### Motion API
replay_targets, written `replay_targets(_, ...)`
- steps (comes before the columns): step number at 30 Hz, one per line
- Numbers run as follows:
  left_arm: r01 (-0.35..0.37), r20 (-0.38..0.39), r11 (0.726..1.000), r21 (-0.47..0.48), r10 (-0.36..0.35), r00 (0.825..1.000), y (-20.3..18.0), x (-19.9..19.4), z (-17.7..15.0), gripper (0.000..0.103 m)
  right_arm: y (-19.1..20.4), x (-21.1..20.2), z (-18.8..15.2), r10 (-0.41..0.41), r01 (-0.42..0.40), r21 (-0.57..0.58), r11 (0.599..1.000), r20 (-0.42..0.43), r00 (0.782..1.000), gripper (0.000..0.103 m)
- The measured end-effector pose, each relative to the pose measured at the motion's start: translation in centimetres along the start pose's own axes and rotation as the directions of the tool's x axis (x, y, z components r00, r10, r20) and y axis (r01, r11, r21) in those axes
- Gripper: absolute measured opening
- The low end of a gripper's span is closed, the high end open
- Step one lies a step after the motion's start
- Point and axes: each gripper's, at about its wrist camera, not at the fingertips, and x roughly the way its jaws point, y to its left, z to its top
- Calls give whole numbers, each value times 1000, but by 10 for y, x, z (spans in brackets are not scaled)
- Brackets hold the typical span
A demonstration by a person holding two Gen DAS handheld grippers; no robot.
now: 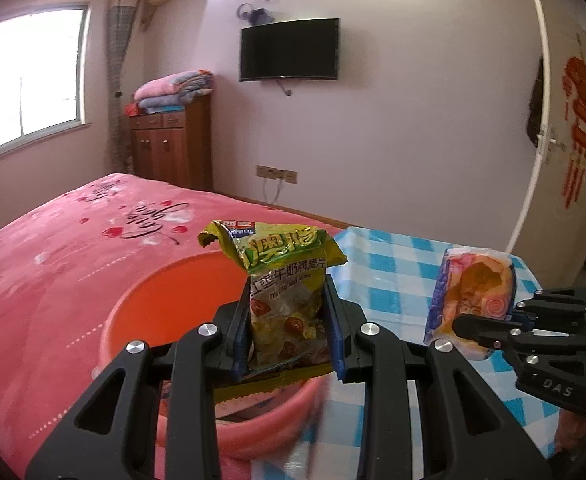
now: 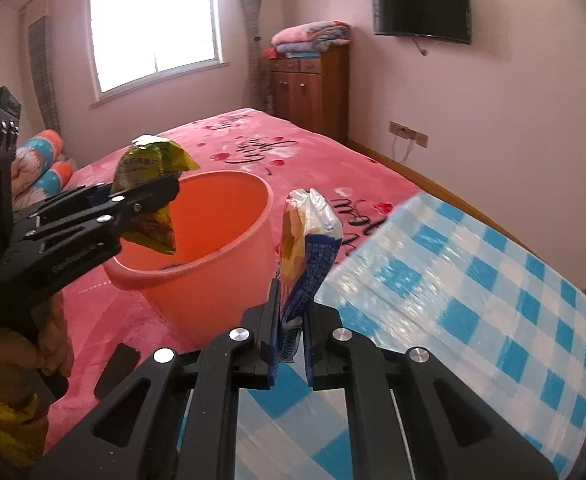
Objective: Collect trash
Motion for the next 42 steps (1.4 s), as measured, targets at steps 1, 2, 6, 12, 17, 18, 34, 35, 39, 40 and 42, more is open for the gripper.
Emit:
replay_targets(1,-8,0,1000,-4,8,1000,3,1,0,33,4,1,3,7,-7,-8,1000,0,1000,10)
replay_targets(2,-18,-2,1000,-10,18,1000,8,3,0,33,9,4,7,15,-15,-21,1000,2,1000,10)
replay_targets(6,-49,-12,998,-39,48,999,26,7,0,33,27,15,21,46,-45,-62,997,3,999,10)
replay_targets(12,-84,-35,995,-59,82,996,47,16,-2,33,54,33,41,97,-97,-108,989,-6,995,10)
replay_targets(17,-98,-61,993,-72,94,994,56,27,-6,33,70,50,54,126,-127,-133,983,-19,992,10)
replay_targets(18,-101,-66,992,-75,96,993,58,29,-7,33,72,54,56,129,-131,-137,982,-24,991,10)
replay_targets(34,-115,-131,989,-96,102,986,66,58,-20,45,73,85,52,112,-118,-119,986,-59,992,10)
replay_targets(35,-124,-132,988,-96,111,985,64,58,-20,52,72,84,52,113,-118,-114,986,-53,992,11)
replay_targets(39,-176,-117,980,-91,165,979,65,56,-20,89,65,77,50,75,-75,-93,993,-3,997,65)
replay_targets(40,-177,-119,979,-97,165,979,66,56,-20,95,60,74,50,65,-64,-73,995,15,998,72)
replay_targets(42,-199,-134,975,-100,185,974,67,58,-20,97,51,69,50,68,-66,-41,997,33,997,85)
